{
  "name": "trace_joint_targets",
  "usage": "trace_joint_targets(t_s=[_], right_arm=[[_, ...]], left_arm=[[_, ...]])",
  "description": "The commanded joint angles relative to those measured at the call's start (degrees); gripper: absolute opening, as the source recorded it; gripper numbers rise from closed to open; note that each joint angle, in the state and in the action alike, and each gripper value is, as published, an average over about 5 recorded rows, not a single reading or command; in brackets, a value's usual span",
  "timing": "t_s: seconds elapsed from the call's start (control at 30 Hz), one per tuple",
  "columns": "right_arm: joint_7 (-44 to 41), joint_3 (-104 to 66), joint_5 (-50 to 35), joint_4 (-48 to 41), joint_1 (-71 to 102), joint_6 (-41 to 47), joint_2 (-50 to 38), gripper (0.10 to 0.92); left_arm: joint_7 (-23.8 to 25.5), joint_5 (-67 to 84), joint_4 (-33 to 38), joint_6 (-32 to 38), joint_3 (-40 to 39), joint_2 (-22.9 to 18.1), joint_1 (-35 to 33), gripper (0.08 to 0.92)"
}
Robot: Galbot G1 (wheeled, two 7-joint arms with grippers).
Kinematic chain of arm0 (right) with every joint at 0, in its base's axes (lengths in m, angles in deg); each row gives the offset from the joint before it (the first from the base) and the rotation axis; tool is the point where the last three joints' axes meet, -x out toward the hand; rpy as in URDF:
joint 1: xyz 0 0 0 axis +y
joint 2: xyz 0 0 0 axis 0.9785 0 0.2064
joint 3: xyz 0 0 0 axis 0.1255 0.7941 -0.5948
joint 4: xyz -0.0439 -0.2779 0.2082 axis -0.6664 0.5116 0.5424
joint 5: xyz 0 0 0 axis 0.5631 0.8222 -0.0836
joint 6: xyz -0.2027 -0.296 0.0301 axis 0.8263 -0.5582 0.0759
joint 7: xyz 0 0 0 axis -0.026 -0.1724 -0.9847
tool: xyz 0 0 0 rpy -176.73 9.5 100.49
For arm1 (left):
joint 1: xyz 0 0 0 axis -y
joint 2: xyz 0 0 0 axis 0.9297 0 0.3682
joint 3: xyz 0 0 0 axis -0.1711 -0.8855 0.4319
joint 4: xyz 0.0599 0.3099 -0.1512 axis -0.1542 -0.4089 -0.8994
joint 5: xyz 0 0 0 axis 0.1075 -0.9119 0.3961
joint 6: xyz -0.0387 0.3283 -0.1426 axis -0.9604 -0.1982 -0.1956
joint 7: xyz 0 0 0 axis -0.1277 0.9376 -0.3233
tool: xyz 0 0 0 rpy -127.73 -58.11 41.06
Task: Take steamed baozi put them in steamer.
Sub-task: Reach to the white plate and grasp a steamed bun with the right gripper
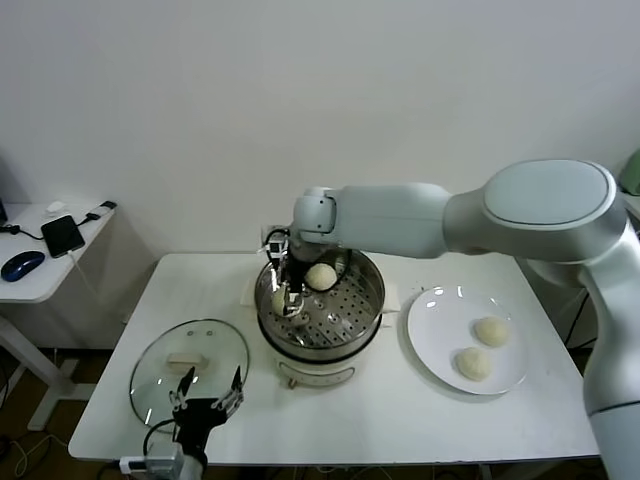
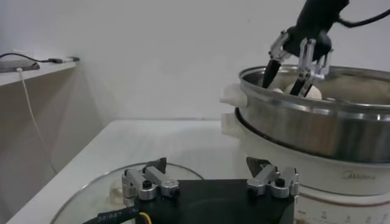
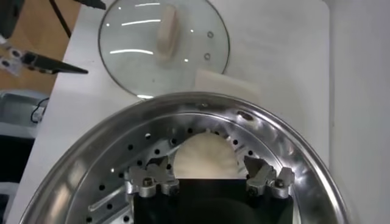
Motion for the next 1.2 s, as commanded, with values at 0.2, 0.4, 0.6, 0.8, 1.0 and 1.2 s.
trace_joint_targets(t_s=[0.2,0.4,0.6,0.8,1.0,1.2], right_arm=[[-15.23,11.94,10.29,17.49,-22.7,-10.44,-33.6,0.823],[-13.89,20.62,23.39,24.44,-20.14,-11.49,-48.11,0.823],[-12.01,15.67,32.43,22.89,-7.23,-11.0,-53.72,0.823],[-9.84,4.87,37.62,17.08,7.71,-10.34,-53.84,0.823],[-7.39,-5.21,39.61,12.57,17.61,-9.0,-50.97,0.823],[-5.25,-9.47,39.59,10.3,21.69,-7.6,-48.1,0.823]], left_arm=[[0.08,-0.48,0.41,-0.14,-0.13,-0.35,-0.01,0.823],[0.15,-0.81,0.22,-0.12,-0.09,-0.69,0.24,0.823],[0.2,-1.57,0.22,-0.21,-0.03,-1.45,0.22,0.823],[0.2,-2.5,0.04,-0.15,-0.01,-2.23,-0.11,0.823],[0.23,-3.09,-0.09,-0.09,0.0,-2.86,-0.38,0.823],[0.23,-3.09,-0.31,0.01,0.35,-2.88,-0.42,0.823]])
